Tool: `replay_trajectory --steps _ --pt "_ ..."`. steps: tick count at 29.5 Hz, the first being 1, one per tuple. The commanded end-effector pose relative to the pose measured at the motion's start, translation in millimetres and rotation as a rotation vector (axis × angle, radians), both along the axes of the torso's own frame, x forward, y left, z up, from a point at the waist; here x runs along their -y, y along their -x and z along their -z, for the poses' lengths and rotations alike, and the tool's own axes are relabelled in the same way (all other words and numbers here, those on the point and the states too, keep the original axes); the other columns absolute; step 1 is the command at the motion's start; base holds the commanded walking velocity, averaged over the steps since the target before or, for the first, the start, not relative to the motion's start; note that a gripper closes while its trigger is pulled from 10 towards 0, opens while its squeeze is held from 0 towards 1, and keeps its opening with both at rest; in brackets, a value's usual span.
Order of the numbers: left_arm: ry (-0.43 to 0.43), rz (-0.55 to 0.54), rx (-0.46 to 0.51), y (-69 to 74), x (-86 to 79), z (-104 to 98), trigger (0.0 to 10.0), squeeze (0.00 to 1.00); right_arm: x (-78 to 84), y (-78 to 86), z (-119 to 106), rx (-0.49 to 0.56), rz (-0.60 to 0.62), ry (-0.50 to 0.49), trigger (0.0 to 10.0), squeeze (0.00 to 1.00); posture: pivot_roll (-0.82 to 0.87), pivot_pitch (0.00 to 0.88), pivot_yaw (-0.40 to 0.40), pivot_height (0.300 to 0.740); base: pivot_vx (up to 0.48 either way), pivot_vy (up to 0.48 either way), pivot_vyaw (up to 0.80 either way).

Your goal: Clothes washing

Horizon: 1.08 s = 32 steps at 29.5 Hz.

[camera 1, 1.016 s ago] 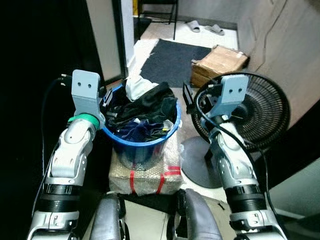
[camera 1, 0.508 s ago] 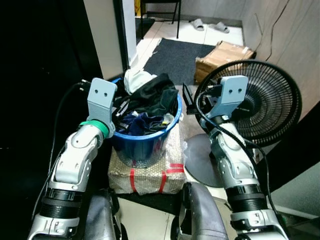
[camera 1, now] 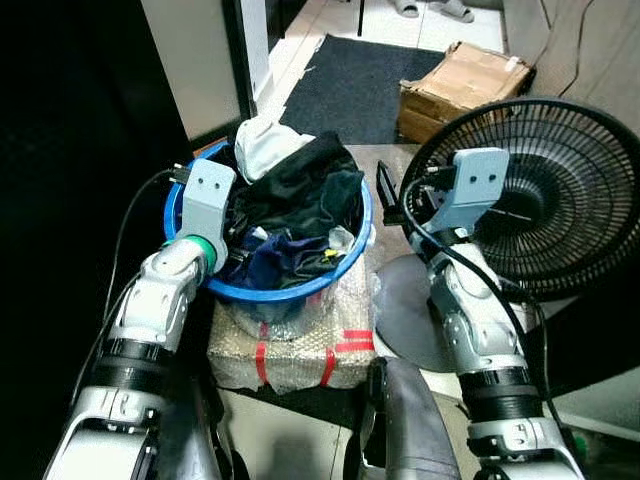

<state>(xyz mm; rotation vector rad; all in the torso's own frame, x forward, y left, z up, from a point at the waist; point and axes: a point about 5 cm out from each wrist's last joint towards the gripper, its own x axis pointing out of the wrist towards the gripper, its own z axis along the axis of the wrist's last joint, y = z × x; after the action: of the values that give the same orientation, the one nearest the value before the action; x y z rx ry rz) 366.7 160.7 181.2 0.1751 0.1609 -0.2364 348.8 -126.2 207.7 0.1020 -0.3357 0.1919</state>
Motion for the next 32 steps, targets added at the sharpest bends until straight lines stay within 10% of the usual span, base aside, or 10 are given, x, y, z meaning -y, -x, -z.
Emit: replay_trajectory --steps 1,4,5,6,7,25,26,27,32 --pt "0.008 0.024 -0.075 2.1 1.2 15.1 10.0 0.00 3.4 0.9 4.8 -0.020 0.012 0.004 10.0 0.00 -0.01 0.140 0.021 0.501 0.000 0.000 0.00" --pt "0.036 0.037 -0.053 -2.4 2.2 5.2 10.0 0.03 4.0 1.2 5.0 -0.021 0.015 0.003 10.0 0.00 -0.01 0.144 0.023 0.501 0.000 0.000 0.00" --pt "0.046 0.037 -0.040 -4.4 2.0 0.3 10.0 0.44 4.0 1.2 4.6 -0.021 0.017 0.003 10.0 0.00 -0.01 0.143 0.024 0.501 0.000 0.000 0.00" --pt "0.051 0.036 -0.033 -5.5 1.8 -2.7 10.0 0.44 3.9 1.2 4.4 -0.020 0.017 0.002 10.0 0.00 -0.01 0.143 0.024 0.501 0.000 0.000 0.00" --pt "0.058 0.029 -0.006 -9.1 0.1 -11.5 10.0 1.00 3.3 0.7 3.8 -0.018 0.018 0.000 10.0 0.00 -0.01 0.142 0.025 0.501 0.000 0.000 0.00" --pt "0.087 0.172 0.093 -10.7 33.6 -45.6 10.0 1.00 2.0 -1.7 2.5 -0.014 0.012 -0.002 10.0 0.00 -0.01 0.125 0.023 0.501 0.000 0.000 0.00" --pt "0.085 0.189 0.103 -11.1 37.7 -47.4 10.0 0.89 2.9 -1.3 1.9 -0.012 0.015 -0.001 10.0 0.00 -0.01 0.122 0.024 0.501 0.000 0.000 0.00" --pt "0.091 0.206 0.119 -10.7 41.4 -51.3 0.0 0.00 4.4 -0.9 1.2 -0.009 0.018 0.000 10.0 0.00 -0.01 0.122 0.024 0.501 0.000 0.000 0.00" --pt "0.113 0.247 0.155 -6.0 47.9 -60.2 0.0 0.00 8.0 -0.9 -0.1 -0.003 0.026 0.004 10.0 0.00 -0.01 0.114 0.023 0.501 0.000 0.000 0.00"
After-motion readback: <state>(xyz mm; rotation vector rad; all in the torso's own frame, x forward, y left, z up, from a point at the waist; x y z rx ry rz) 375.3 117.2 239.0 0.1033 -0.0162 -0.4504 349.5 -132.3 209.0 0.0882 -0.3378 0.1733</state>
